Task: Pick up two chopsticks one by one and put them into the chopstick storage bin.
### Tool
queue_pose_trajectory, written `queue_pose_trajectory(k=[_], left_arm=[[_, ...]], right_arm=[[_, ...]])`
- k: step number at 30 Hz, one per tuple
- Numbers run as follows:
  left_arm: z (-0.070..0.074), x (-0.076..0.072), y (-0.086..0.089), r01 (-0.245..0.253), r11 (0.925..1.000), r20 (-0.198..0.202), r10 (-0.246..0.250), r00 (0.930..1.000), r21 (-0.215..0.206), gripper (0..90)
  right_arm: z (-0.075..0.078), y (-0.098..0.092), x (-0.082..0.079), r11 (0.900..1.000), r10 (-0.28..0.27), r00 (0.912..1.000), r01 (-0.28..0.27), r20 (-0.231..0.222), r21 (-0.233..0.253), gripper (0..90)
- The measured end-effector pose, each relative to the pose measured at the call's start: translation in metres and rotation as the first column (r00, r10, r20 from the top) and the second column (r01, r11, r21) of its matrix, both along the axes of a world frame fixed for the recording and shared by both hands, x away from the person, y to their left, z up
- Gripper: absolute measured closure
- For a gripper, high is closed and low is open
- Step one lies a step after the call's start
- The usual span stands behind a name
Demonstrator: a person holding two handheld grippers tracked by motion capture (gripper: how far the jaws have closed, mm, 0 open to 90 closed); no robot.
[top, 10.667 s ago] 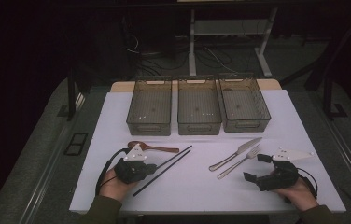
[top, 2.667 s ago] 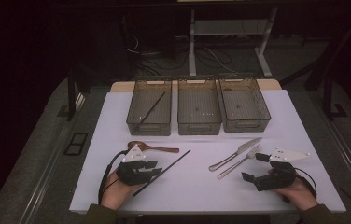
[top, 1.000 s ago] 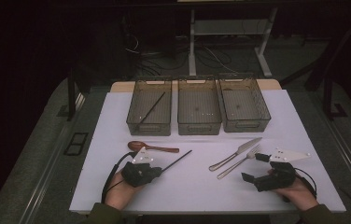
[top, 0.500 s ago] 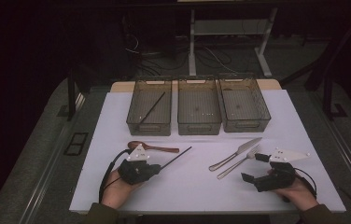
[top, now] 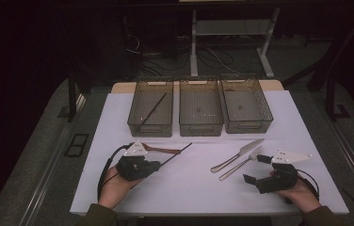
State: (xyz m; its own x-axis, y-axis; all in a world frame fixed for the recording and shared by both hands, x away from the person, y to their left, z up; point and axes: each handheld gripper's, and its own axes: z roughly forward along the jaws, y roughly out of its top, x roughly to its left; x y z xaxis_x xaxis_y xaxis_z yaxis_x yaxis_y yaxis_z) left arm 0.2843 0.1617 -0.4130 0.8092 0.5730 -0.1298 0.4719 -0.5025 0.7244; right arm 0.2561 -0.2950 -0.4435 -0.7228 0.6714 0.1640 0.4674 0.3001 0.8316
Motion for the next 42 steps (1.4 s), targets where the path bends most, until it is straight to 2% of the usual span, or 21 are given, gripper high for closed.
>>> queue_pose_trajectory(k=[6, 16, 19, 33, 42], left_arm=[[0.006, 0.005, 0.002, -0.017, 0.9996, 0.002, 0.017, 0.9999, -0.022, 84.7], [0.016, 0.016, -0.002, -0.003, 1.0, 0.008, 0.003, 1.0, -0.009, 84.7], [0.021, 0.02, -0.002, -0.017, 0.9996, 0.007, 0.017, 0.9998, -0.023, 84.7], [0.047, 0.048, 0.003, -0.052, 0.9971, 0.037, 0.054, 0.9978, -0.056, 84.7], [0.057, 0.069, 0.003, -0.087, 0.9948, 0.043, 0.089, 0.9951, -0.052, 84.8]], right_arm=[[0.0, 0.0, 0.0, 1.0, -0.003, 1.0, 0.003, -0.001, 0.001, 2.7], [0.0, 0.0, 0.0, 1.0, -0.003, 1.0, 0.003, -0.001, -0.002, 2.7], [0.0, 0.0, 0.0, 1.0, -0.001, 1.0, 0.001, 0.0, -0.003, 2.7], [0.0, -0.001, 0.0, 1.0, -0.003, 1.0, 0.003, 0.002, -0.003, 2.7], [0.0, -0.001, 0.0, 1.0, -0.002, 1.0, 0.002, 0.003, -0.003, 2.7]])
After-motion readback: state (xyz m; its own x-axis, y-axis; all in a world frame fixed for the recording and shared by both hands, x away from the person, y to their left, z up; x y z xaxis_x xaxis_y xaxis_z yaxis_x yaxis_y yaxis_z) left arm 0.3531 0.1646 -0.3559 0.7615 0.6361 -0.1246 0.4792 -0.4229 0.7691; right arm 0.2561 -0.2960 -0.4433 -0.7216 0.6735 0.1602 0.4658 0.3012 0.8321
